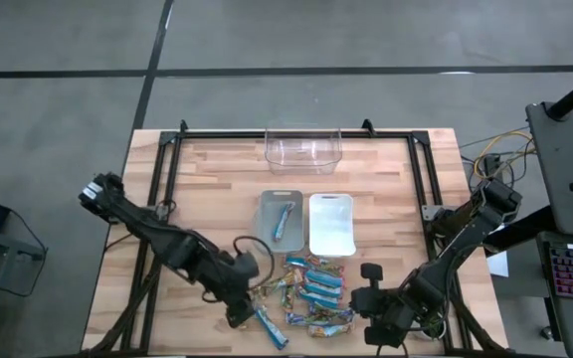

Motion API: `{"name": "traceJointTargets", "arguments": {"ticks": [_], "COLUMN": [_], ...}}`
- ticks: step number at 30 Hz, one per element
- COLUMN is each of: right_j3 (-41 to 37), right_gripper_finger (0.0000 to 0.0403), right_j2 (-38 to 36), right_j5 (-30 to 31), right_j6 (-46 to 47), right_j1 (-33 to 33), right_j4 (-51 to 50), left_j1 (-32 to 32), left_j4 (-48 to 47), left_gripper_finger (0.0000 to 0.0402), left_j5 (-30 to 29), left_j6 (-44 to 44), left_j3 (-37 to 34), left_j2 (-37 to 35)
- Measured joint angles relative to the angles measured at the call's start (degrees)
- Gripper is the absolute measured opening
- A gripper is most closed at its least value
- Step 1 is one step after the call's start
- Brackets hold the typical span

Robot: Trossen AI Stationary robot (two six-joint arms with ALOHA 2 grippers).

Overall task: Pick and place Granola Bars by type
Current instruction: Put the orange granola bar into the white bin

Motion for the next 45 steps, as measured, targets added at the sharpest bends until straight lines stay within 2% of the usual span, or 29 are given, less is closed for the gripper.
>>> {"name": "traceJointTargets", "arguments": {"ticks": [8, 16, 38, 41, 45], "right_j3": [0.0, 0.0, 0.0, 0.0, 0.0], "right_gripper_finger": [0.0009, 0.0009, 0.0009, 0.0009, 0.0009], "right_j2": [0.0, 0.0, 0.0, 0.0, 0.0], "right_j5": [0.18, 5.09, 4.98, 4.98, 4.98], "right_j6": [0.02, 0.77, 4.2, 4.2, 4.2], "right_j1": [0.0, -0.94, -1.14, -1.14, -1.14], "right_j4": [0.02, 0.0, 0.02, 0.0, 0.0], "left_j1": [-0.03, 0.02, -0.38, -0.26, -0.09], "left_j4": [-1.18, -2.89, -4.82, -4.87, -4.71], "left_gripper_finger": [0.0191, 0.019, 0.019, 0.019, 0.019], "left_j5": [-2.38, -8.83, -10.74, -10.73, -10.62], "left_j6": [-9.38, -10.39, -7.78, -9.24, -15.71], "left_j3": [0.41, 0.41, -0.21, -0.88, -3.5], "left_j2": [5.74, 9.84, 12.04, 12.04, 12.04]}}
